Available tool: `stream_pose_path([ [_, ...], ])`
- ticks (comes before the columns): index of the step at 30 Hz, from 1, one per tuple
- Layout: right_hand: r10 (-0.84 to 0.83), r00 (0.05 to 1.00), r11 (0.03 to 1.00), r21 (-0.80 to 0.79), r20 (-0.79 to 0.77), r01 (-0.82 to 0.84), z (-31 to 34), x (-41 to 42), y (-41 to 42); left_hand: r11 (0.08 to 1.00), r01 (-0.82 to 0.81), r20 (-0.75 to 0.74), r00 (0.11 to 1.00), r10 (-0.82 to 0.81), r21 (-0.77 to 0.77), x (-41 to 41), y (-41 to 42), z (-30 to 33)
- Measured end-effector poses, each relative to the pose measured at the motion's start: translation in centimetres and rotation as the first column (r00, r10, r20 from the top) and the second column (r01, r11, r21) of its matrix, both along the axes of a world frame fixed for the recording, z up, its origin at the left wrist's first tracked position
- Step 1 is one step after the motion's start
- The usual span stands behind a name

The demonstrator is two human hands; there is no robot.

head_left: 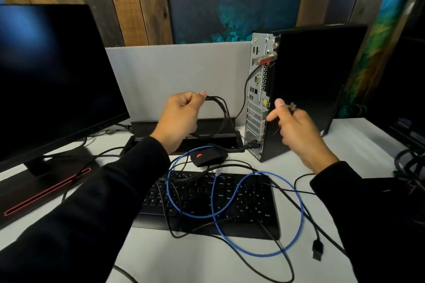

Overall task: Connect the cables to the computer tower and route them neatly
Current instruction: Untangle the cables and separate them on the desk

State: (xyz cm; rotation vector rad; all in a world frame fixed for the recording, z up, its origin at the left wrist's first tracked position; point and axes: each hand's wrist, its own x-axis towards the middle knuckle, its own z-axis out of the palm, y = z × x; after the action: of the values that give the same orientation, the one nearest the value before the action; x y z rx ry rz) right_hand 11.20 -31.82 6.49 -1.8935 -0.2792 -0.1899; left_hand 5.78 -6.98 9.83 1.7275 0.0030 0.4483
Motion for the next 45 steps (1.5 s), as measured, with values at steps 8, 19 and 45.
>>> stream_pose_path([
  [8,0.134,0.984,0.905,0.390,0.116,-0.170,1.7,0.2,0.3,0.812,-0.372,0.149,0.928,0.342,0.450,3.1,3.4,-0.5],
  [19,0.163,0.983,0.970,0.166,0.085,-0.175,2.9,2.1,7.1,0.908,0.100,0.164,0.970,-0.180,0.407,5.9,-3.0,-1.3],
  [45,-0.097,0.656,0.866,-0.262,0.749,0.427,9.0,6.5,2.1,0.727,-0.213,0.153,0.977,0.149,0.652,11.3,-4.5,-0.8],
])
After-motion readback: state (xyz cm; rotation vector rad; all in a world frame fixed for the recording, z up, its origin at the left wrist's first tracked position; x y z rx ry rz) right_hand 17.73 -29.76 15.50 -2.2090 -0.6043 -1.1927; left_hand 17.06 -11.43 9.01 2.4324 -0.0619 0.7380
